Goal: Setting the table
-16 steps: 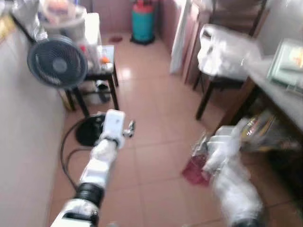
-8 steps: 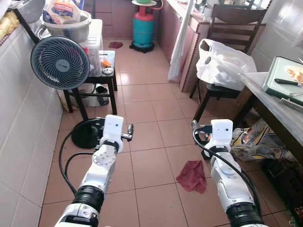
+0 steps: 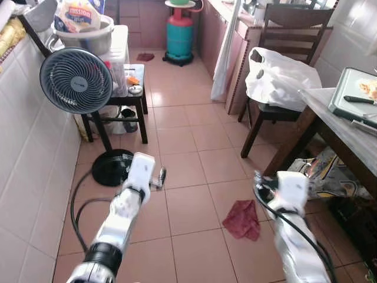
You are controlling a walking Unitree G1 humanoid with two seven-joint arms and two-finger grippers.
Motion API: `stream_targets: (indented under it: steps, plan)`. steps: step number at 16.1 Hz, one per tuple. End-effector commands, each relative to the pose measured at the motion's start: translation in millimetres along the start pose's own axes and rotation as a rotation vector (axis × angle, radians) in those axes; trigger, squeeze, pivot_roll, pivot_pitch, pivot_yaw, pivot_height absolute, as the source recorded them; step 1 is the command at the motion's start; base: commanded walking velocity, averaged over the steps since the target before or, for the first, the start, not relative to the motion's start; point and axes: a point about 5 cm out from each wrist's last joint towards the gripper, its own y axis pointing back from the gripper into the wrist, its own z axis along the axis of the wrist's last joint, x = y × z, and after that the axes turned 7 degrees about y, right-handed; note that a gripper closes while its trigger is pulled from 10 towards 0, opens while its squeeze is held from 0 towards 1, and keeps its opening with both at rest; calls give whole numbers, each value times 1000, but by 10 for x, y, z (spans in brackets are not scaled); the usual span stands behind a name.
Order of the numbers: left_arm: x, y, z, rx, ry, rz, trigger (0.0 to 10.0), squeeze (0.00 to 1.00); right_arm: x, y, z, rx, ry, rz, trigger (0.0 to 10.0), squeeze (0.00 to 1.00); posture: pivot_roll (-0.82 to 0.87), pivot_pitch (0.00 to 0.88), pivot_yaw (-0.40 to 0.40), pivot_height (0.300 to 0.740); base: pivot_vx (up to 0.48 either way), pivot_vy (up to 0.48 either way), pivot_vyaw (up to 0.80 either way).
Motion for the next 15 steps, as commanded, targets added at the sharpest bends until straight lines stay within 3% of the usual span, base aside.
stream_targets:
  steps: [1,8,12,15]
  plan:
    - [-38,-15,30,-4,-21,-33,10000,0,-69,14,25,-14,-10,-36,10000,0,142,30,-29,714,0,0,0]
    - [-63,-88,159,6,-94,-141,10000,0,109,133,-85,11,-96,-117,10000,0,140,37,109,714,0,0,0]
    - [-143,-97,172,-7,-88,-152,10000,0,233,197,17,-24,-92,-58,10000,0,96,36,51,714,0,0,0]
    - [-168,-67,201,-43,-81,-116,10000,0,147,248,52,-39,-52,-40,10000,0,85,28,2,714,0,0,0]
